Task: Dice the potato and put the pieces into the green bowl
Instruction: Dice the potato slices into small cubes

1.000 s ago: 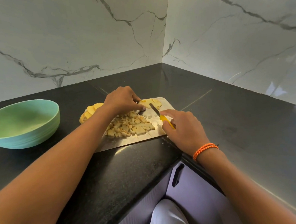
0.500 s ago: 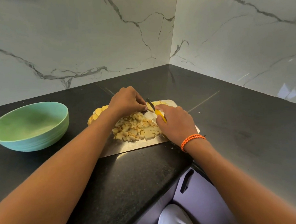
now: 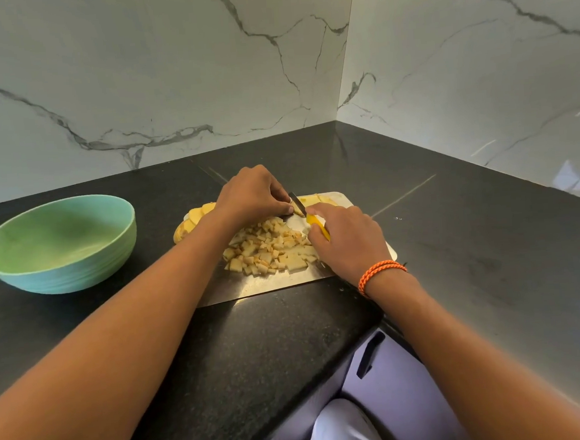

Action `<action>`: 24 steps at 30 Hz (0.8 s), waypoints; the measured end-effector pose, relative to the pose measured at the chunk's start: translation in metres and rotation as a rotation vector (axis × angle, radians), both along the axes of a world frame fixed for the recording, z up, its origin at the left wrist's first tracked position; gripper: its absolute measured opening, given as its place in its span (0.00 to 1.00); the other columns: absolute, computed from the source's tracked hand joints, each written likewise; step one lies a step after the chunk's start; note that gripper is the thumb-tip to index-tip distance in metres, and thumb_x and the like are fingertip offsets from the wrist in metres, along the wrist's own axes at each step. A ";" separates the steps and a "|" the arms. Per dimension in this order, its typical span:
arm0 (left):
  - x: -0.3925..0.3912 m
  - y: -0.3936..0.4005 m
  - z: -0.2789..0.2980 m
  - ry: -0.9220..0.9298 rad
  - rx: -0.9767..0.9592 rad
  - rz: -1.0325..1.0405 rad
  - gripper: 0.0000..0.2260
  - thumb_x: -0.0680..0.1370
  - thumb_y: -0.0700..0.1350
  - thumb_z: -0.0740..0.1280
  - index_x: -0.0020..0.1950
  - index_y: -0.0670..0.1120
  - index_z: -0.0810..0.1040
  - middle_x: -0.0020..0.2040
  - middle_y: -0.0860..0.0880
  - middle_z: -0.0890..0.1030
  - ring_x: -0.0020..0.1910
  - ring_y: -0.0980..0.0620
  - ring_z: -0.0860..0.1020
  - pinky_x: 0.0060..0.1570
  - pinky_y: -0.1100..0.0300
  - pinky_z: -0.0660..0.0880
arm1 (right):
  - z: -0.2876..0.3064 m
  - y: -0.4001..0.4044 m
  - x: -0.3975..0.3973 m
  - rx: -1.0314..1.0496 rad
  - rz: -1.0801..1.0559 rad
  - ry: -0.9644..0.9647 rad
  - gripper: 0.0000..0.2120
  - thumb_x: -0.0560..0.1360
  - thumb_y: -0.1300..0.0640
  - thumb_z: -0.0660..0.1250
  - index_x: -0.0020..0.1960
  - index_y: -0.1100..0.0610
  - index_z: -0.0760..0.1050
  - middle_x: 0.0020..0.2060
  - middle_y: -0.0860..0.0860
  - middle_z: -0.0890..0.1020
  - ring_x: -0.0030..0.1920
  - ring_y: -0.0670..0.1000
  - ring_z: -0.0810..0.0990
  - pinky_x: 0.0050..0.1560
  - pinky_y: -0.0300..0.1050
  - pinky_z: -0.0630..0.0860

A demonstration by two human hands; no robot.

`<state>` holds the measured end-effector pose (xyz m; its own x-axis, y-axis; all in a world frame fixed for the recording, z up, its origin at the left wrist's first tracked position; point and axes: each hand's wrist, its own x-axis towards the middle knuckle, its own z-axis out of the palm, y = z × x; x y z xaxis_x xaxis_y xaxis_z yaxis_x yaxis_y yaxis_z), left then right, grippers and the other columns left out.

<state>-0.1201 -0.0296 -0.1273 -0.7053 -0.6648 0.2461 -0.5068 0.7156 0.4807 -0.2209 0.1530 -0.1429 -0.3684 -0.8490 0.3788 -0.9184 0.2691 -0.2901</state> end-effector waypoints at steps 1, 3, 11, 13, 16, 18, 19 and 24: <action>0.000 0.000 0.000 -0.001 0.003 -0.004 0.10 0.75 0.51 0.79 0.55 0.51 0.89 0.46 0.55 0.87 0.42 0.56 0.83 0.44 0.58 0.82 | 0.000 0.001 0.000 -0.011 -0.001 -0.007 0.20 0.83 0.48 0.57 0.74 0.46 0.72 0.51 0.53 0.84 0.49 0.53 0.79 0.43 0.46 0.70; 0.000 -0.001 0.000 -0.005 0.004 -0.008 0.10 0.75 0.51 0.79 0.55 0.51 0.89 0.46 0.55 0.87 0.42 0.56 0.83 0.45 0.57 0.83 | 0.000 0.002 0.001 -0.028 -0.004 -0.009 0.21 0.83 0.48 0.57 0.75 0.47 0.71 0.51 0.53 0.84 0.49 0.53 0.79 0.43 0.46 0.70; -0.001 -0.002 -0.001 -0.018 -0.015 -0.008 0.11 0.76 0.51 0.79 0.56 0.50 0.89 0.49 0.53 0.88 0.43 0.56 0.83 0.45 0.58 0.82 | -0.002 -0.001 0.000 0.019 -0.016 0.001 0.20 0.83 0.48 0.58 0.73 0.47 0.73 0.49 0.53 0.83 0.47 0.53 0.80 0.45 0.48 0.73; -0.001 -0.002 -0.002 -0.018 -0.019 -0.007 0.11 0.76 0.52 0.79 0.56 0.50 0.89 0.48 0.53 0.88 0.43 0.56 0.83 0.45 0.58 0.83 | 0.000 -0.002 0.000 0.043 -0.004 0.015 0.19 0.83 0.48 0.58 0.72 0.47 0.74 0.53 0.53 0.83 0.50 0.55 0.80 0.46 0.48 0.73; -0.003 -0.002 -0.004 -0.027 -0.036 0.001 0.11 0.75 0.54 0.79 0.55 0.51 0.89 0.47 0.54 0.87 0.43 0.56 0.83 0.46 0.56 0.84 | 0.004 -0.004 -0.003 0.085 0.013 0.010 0.18 0.82 0.48 0.60 0.71 0.47 0.74 0.61 0.54 0.81 0.57 0.57 0.79 0.52 0.50 0.75; -0.005 0.001 -0.004 -0.031 -0.066 0.015 0.10 0.75 0.55 0.78 0.53 0.51 0.89 0.46 0.55 0.87 0.42 0.56 0.83 0.45 0.56 0.83 | 0.006 -0.005 -0.005 0.090 0.014 -0.016 0.18 0.81 0.48 0.61 0.70 0.46 0.75 0.62 0.53 0.80 0.59 0.57 0.78 0.55 0.51 0.74; -0.005 0.002 -0.004 -0.032 -0.078 0.023 0.10 0.75 0.55 0.78 0.52 0.52 0.89 0.45 0.55 0.87 0.42 0.56 0.82 0.44 0.56 0.83 | 0.006 -0.005 -0.007 0.083 0.013 -0.034 0.18 0.81 0.48 0.61 0.70 0.46 0.75 0.62 0.52 0.80 0.59 0.57 0.78 0.55 0.51 0.74; -0.006 0.008 -0.004 -0.049 -0.108 0.054 0.09 0.75 0.56 0.78 0.50 0.52 0.89 0.43 0.56 0.86 0.41 0.56 0.83 0.46 0.52 0.85 | 0.004 0.000 -0.007 0.043 0.012 -0.100 0.18 0.81 0.49 0.63 0.70 0.47 0.76 0.54 0.50 0.81 0.49 0.49 0.74 0.49 0.45 0.70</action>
<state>-0.1260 -0.0220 -0.1313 -0.6822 -0.6737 0.2841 -0.5670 0.7328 0.3763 -0.2280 0.1528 -0.1389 -0.3920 -0.8685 0.3033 -0.8887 0.2723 -0.3689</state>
